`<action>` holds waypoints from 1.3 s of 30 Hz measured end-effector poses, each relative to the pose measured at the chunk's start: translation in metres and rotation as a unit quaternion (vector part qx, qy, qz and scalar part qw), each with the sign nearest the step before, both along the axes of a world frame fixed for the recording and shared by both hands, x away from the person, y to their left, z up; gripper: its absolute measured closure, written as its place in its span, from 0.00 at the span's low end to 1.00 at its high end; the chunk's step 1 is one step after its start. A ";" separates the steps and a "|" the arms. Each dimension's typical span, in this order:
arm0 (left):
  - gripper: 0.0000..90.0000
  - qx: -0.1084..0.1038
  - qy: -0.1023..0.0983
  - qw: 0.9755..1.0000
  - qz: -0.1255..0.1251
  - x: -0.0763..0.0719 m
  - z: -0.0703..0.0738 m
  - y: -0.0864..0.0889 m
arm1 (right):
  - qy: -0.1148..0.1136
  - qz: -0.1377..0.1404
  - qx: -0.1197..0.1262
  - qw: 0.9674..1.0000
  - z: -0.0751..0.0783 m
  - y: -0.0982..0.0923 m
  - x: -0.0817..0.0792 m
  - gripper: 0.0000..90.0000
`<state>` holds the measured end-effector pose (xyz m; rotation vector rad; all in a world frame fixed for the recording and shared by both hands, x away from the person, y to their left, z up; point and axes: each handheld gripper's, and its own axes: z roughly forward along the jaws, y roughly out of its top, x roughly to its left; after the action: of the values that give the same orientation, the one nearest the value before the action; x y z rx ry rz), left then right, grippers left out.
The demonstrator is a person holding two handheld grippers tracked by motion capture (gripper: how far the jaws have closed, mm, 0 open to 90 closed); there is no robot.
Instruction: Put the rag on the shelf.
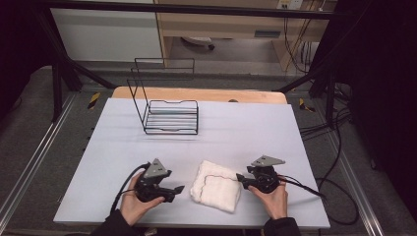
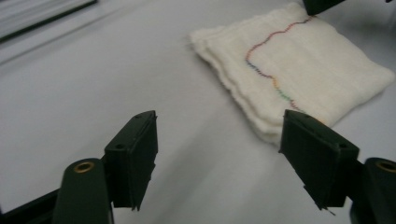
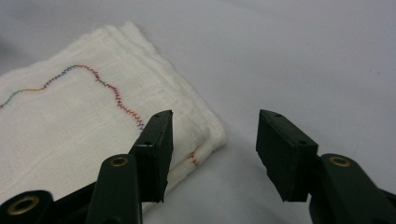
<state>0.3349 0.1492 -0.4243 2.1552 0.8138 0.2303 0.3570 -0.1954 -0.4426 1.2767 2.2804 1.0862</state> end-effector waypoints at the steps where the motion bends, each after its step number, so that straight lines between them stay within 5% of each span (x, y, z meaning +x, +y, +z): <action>1: 0.37 -0.001 0.008 1.000 -0.005 0.000 -0.002 -0.006 | 0.003 -0.003 0.004 1.000 -0.001 0.000 0.001 0.54; 7: 0.61 0.008 0.035 0.999 -0.020 0.004 -0.016 -0.028 | 0.024 -0.002 0.015 1.000 -0.009 0.006 0.006 0.61; 14: 0.79 0.001 0.061 0.998 -0.024 0.002 -0.023 -0.028 | 0.043 -0.007 0.034 0.998 -0.011 0.009 0.005 0.74; 23: 0.94 -0.001 0.070 0.997 -0.028 -0.001 -0.023 -0.030 | 0.079 -0.001 0.052 0.996 -0.007 0.009 0.011 0.91; 30: 0.99 -0.002 0.065 0.997 -0.033 -0.005 -0.020 -0.031 | 0.021 0.019 0.020 0.999 0.004 0.025 0.024 0.92; 39: 0.93 -0.003 0.040 0.999 -0.026 -0.008 -0.018 -0.028 | -0.006 0.039 0.001 0.999 0.004 0.057 0.062 0.92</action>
<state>0.3271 0.1209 -0.4425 2.1885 0.8011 0.1148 0.4187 -0.1386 -0.4388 1.1886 2.3373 1.1193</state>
